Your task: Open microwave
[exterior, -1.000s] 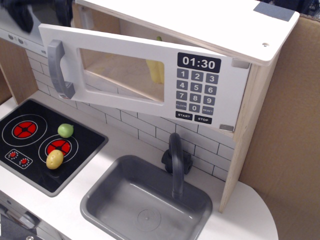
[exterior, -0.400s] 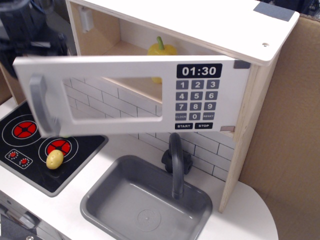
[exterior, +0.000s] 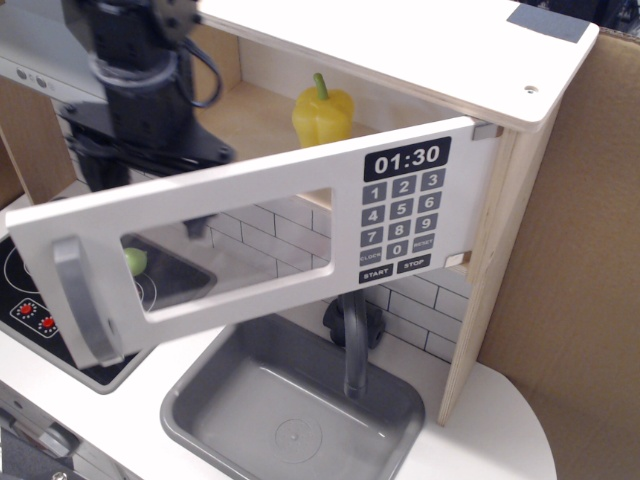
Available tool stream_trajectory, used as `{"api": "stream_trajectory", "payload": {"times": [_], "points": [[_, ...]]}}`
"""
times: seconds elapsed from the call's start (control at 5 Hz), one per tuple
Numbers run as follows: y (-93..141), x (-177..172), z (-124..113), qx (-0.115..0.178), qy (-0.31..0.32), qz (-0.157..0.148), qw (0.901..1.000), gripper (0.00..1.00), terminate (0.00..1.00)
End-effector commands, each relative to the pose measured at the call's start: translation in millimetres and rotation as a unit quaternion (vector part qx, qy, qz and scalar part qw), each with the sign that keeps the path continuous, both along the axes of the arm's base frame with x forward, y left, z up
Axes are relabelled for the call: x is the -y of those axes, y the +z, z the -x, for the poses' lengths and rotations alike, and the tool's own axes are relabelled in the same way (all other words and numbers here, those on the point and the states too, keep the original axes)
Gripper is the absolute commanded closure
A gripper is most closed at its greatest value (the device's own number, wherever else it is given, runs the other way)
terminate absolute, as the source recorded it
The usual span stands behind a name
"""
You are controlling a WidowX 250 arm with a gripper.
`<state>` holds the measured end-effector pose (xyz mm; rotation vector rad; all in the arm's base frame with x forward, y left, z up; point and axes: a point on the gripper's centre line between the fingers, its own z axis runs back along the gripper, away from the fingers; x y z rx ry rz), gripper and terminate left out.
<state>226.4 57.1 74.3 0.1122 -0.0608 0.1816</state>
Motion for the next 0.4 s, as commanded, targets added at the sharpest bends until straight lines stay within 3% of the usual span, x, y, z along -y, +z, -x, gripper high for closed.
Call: {"api": "stream_trajectory", "payload": {"times": [0.0, 0.2], "points": [[11.6, 3.9, -22.8, 0.013, 0.015, 0.001, 0.9998, 0.00, 0.00], [17.7, -22.3, -33.9, 0.040, 0.044, 0.007, 0.9982, 0.00, 0.00]]}}
